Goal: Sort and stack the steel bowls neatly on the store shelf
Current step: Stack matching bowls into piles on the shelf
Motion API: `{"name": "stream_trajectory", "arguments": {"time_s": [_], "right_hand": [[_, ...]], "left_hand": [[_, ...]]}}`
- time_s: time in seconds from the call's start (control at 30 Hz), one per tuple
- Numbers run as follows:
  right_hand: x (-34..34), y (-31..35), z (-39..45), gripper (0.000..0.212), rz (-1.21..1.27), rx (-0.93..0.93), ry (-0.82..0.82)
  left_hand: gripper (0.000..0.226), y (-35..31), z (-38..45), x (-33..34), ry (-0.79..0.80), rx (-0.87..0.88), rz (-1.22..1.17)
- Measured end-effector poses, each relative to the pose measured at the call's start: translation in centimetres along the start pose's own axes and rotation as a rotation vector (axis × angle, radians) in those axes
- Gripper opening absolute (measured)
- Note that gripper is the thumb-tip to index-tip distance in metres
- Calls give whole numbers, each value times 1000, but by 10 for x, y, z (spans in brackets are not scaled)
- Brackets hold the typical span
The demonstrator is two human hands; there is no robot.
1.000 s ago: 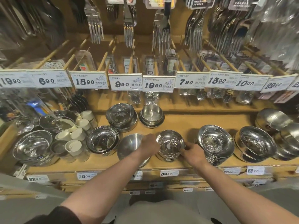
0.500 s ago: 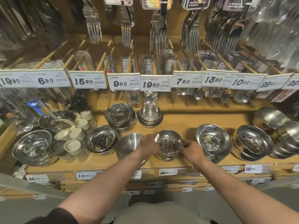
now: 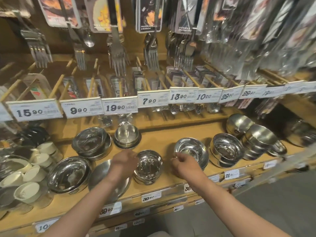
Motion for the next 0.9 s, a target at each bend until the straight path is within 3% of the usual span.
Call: {"name": "stream_trajectory", "arguments": {"time_s": [0.1, 0.23, 0.37, 0.53, 0.9], "right_hand": [[-24, 3, -22, 23, 184, -53, 21], [-61, -1, -46, 20, 348, -72, -81], [-107, -20, -67, 17, 406, -63, -212], [-182, -49, -82, 17, 466, -30, -399], [-382, -97, -65, 17, 501, -55, -490]], "left_hand": [[32, -30, -8, 1, -22, 81, -58], [25, -78, -11, 24, 40, 185, -91], [15, -114, -10, 66, 163, 208, -137], [16, -147, -1, 116, 222, 202, -178], [13, -274, 54, 216, 158, 153, -243]]}}
Point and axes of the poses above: each hand's wrist, its own z-axis towards the middle knuckle, its own x-axis out of the palm, y = z × x, the point moved 1 cm from there along z, towards the middle knuckle, and after that the axes turned 13 degrees about y, right-handed, at the moved point
